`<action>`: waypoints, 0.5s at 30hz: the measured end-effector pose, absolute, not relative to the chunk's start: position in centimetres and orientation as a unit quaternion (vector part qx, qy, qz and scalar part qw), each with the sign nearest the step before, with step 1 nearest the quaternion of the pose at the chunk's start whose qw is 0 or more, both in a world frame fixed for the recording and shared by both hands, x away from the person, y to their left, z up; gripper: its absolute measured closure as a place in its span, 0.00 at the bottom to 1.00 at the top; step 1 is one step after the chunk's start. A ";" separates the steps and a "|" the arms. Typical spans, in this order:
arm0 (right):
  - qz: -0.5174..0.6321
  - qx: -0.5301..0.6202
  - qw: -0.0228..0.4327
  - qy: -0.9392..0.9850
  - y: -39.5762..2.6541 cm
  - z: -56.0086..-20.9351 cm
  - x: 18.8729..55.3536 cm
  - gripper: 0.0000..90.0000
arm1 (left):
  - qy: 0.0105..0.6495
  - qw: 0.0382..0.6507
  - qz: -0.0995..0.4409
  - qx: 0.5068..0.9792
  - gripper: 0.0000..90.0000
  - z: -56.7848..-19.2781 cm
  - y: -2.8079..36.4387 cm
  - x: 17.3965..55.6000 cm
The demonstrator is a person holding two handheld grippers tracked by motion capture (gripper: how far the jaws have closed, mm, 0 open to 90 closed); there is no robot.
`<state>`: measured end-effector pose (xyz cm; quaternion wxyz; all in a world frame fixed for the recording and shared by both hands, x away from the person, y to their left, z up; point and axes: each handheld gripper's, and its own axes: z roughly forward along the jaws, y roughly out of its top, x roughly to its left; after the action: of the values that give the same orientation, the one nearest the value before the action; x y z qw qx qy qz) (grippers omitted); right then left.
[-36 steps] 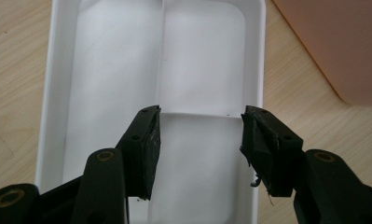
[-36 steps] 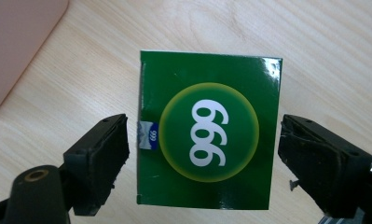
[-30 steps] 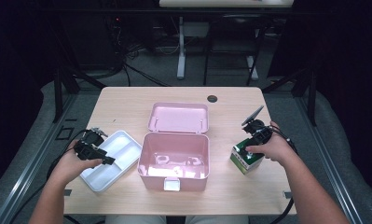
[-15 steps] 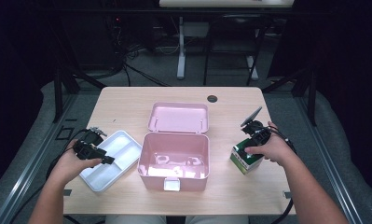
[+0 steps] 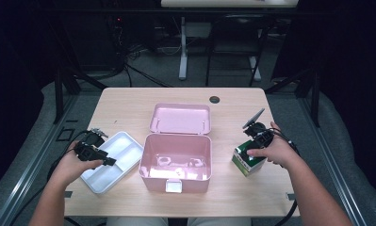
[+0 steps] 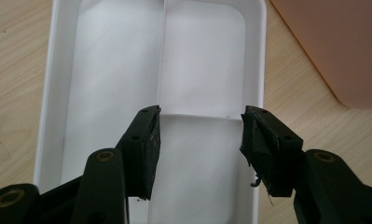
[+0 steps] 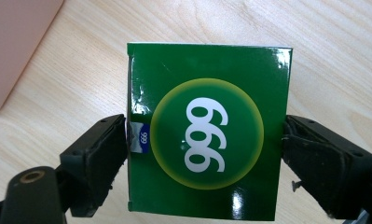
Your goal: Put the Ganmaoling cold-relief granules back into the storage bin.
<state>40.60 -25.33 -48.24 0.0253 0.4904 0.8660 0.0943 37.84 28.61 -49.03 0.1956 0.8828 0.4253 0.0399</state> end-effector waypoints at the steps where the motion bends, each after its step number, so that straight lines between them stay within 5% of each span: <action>1: 0.094 0.491 0.025 0.866 -25.3 -48.2 40.6 0.15 | 0.425 0.196 0.040 0.883 0.52 -49.0 28.6 37.8; 15: 0.084 0.489 0.027 0.868 -25.2 -49.1 40.5 0.14 | 0.425 0.197 0.039 0.883 0.52 -49.2 28.5 37.9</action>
<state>40.52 -25.20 -49.06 0.0265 0.4889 0.8679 0.0842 37.88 28.54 -49.16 0.1965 0.8829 0.4246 0.0393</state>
